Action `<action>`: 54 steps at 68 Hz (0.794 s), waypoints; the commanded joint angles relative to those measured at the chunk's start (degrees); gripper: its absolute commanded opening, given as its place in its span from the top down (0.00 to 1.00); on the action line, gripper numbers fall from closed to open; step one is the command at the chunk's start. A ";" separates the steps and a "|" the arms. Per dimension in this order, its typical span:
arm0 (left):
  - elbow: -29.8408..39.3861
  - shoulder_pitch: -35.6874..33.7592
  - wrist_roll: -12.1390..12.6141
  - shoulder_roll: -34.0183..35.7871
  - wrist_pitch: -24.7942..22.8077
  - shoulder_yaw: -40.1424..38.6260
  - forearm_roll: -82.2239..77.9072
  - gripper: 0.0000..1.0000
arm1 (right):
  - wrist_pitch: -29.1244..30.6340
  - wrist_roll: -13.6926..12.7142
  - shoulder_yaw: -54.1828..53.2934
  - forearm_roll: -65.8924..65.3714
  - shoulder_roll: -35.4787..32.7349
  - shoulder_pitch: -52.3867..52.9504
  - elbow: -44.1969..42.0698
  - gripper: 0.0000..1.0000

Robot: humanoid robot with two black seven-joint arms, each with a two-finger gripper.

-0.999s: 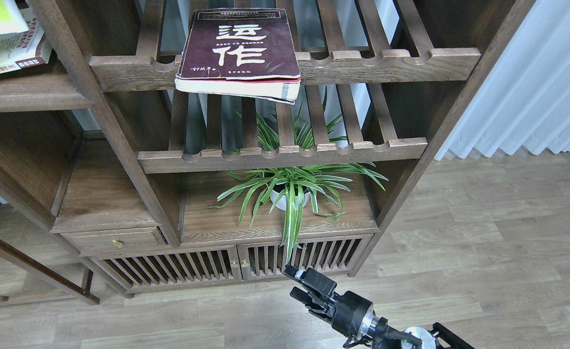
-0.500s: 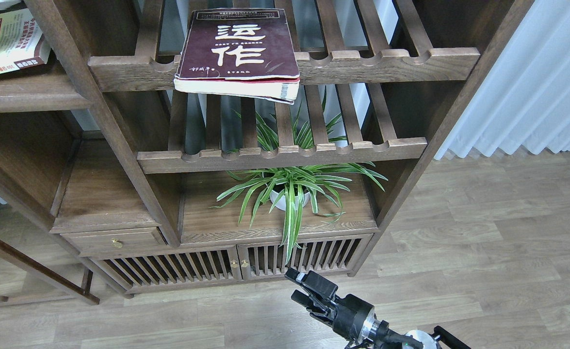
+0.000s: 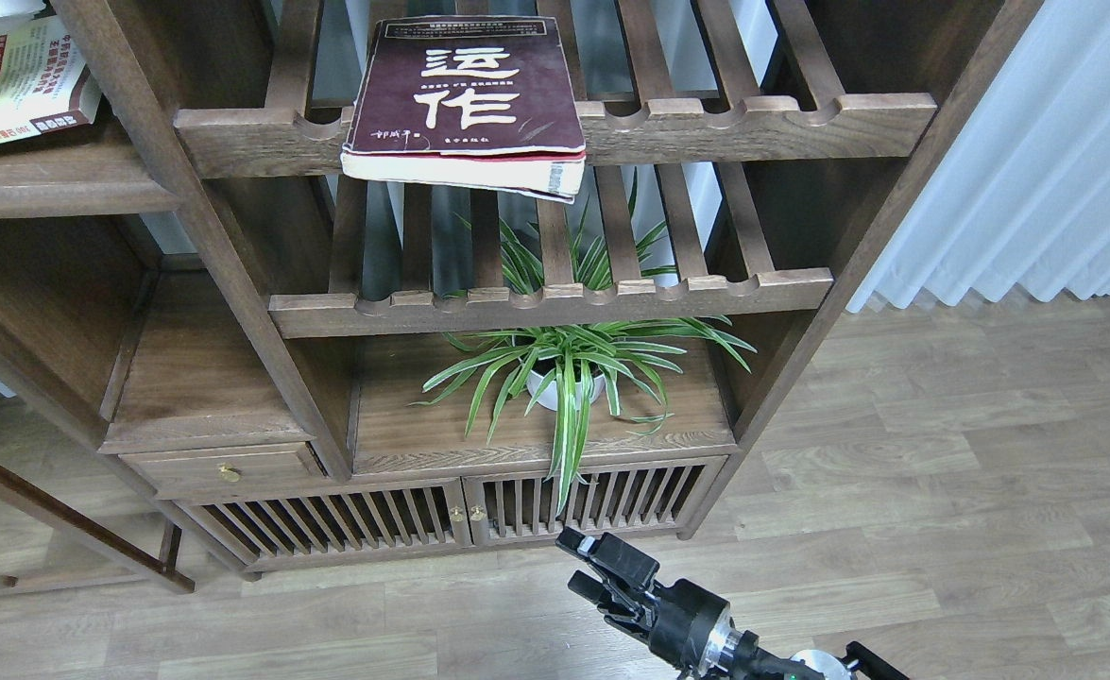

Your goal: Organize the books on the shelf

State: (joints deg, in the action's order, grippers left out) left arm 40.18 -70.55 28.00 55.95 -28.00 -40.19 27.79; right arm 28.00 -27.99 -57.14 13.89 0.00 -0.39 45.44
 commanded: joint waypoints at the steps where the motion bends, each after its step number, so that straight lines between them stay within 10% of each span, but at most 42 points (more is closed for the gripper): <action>1: -0.46 -0.64 0.00 -0.84 0.00 -0.06 -0.01 0.93 | 0.00 -0.01 0.01 0.00 0.00 -0.40 0.09 0.00; 32: -2.13 -3.37 0.00 -1.81 0.00 -0.32 -5.02 0.22 | 0.00 -0.01 0.18 -0.17 0.00 -0.66 0.00 0.00; 54: 1.48 -4.95 0.00 -1.72 0.00 0.12 -5.11 0.12 | 0.00 -0.01 0.27 -0.17 0.00 -0.66 0.00 0.00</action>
State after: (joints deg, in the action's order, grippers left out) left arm 40.09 -75.39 27.99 54.23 -28.00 -40.44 22.78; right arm 28.00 -28.01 -56.87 13.71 0.00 -1.06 45.45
